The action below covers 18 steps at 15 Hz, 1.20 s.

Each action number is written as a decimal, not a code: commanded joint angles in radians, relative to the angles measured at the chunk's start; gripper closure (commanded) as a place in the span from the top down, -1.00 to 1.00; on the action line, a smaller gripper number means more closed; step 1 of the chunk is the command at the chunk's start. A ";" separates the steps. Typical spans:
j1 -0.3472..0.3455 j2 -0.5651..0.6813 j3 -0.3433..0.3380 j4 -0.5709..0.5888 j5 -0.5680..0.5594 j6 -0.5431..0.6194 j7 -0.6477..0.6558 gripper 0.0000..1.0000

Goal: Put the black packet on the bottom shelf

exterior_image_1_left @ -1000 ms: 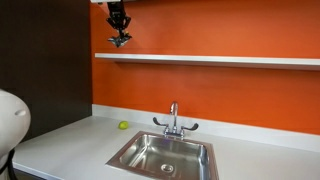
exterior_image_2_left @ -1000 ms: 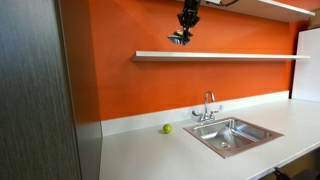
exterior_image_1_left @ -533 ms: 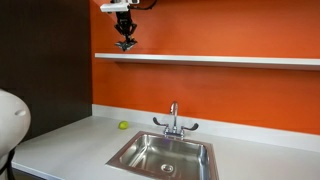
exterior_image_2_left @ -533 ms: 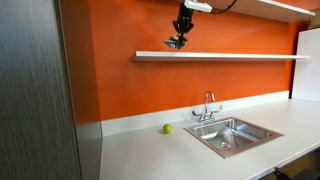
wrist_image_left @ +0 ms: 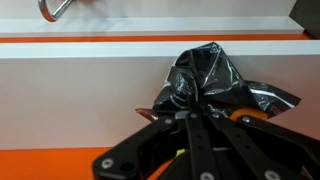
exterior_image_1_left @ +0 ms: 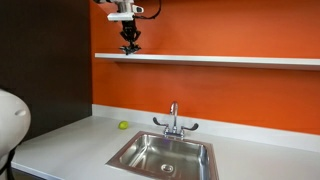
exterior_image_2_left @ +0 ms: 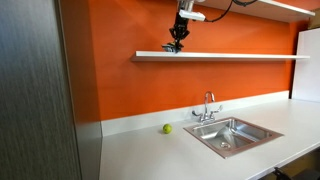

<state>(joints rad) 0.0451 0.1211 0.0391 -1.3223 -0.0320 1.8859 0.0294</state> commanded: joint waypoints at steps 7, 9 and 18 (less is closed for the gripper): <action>0.002 0.147 -0.010 0.194 -0.013 -0.040 0.047 -0.99; 0.000 0.160 -0.017 0.213 -0.012 -0.041 0.049 -0.99; 0.005 0.148 -0.040 0.212 -0.017 -0.040 0.072 0.47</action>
<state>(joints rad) 0.0452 0.2723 0.0051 -1.1344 -0.0321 1.8787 0.0720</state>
